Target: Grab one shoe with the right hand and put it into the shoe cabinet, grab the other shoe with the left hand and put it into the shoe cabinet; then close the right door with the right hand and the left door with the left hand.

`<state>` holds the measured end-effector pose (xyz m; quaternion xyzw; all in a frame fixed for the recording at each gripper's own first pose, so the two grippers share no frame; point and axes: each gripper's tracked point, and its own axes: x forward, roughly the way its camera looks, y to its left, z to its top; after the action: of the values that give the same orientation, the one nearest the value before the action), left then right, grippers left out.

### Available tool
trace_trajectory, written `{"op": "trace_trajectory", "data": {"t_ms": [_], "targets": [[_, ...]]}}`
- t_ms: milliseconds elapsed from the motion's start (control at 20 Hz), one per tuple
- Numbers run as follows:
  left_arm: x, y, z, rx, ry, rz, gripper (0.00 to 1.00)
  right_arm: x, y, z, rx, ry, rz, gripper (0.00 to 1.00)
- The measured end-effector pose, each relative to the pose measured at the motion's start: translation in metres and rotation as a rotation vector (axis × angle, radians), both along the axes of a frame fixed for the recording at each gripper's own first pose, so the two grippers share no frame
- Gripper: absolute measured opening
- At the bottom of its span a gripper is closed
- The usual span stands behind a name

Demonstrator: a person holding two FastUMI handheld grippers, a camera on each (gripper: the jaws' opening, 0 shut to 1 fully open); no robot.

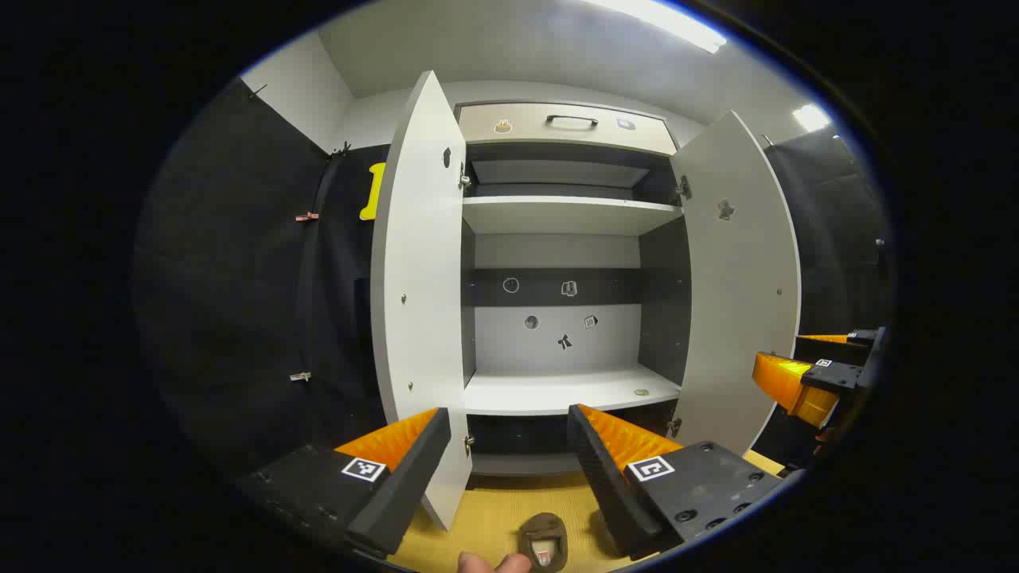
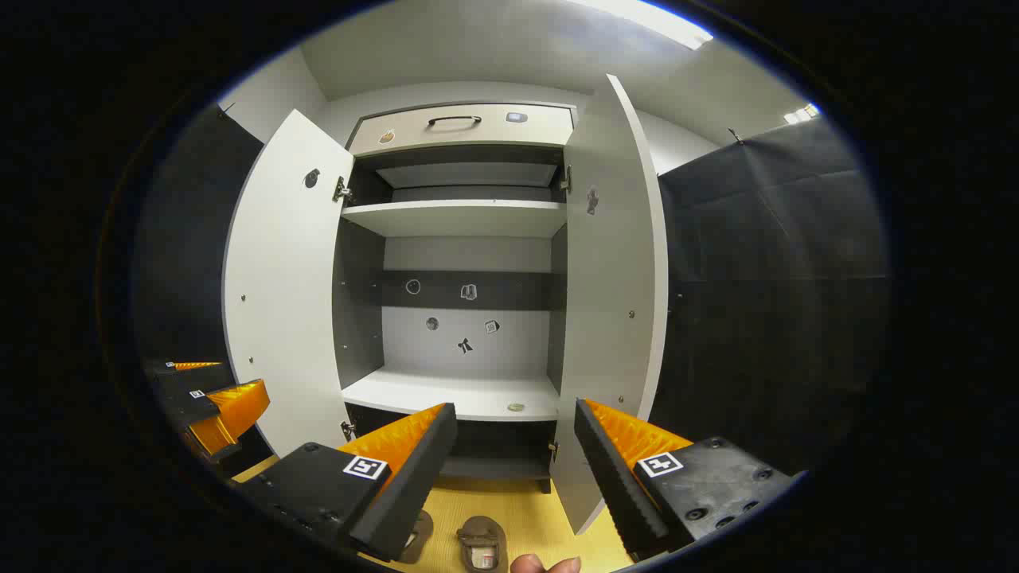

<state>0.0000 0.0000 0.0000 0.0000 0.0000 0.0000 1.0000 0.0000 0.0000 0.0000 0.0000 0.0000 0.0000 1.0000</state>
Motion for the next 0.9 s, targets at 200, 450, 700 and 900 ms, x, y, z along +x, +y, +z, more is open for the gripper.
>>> {"op": "trace_trajectory", "data": {"t_ms": [200, 450, 700, 900], "targets": [[-0.0018, 0.0004, -0.0012, 0.008, 0.005, 0.001, 0.95, -0.0014, -0.0005, 0.0009, 0.009, -0.004, -0.001, 0.98], [-0.004, 0.0015, -0.0007, 0.006, 0.005, 0.002, 0.95, -0.004, -0.0022, 0.0006, 0.009, -0.002, -0.005, 0.98], [-0.006, 0.0011, 0.0003, 0.015, 0.0, 0.0, 0.95, -0.0046, -0.0041, 0.0001, 0.016, 0.001, -0.01, 0.98], [-0.0067, 0.0016, 0.0018, 0.014, -0.008, 0.002, 0.95, -0.0039, -0.0026, -0.006, 0.017, 0.015, -0.003, 0.98]]}}
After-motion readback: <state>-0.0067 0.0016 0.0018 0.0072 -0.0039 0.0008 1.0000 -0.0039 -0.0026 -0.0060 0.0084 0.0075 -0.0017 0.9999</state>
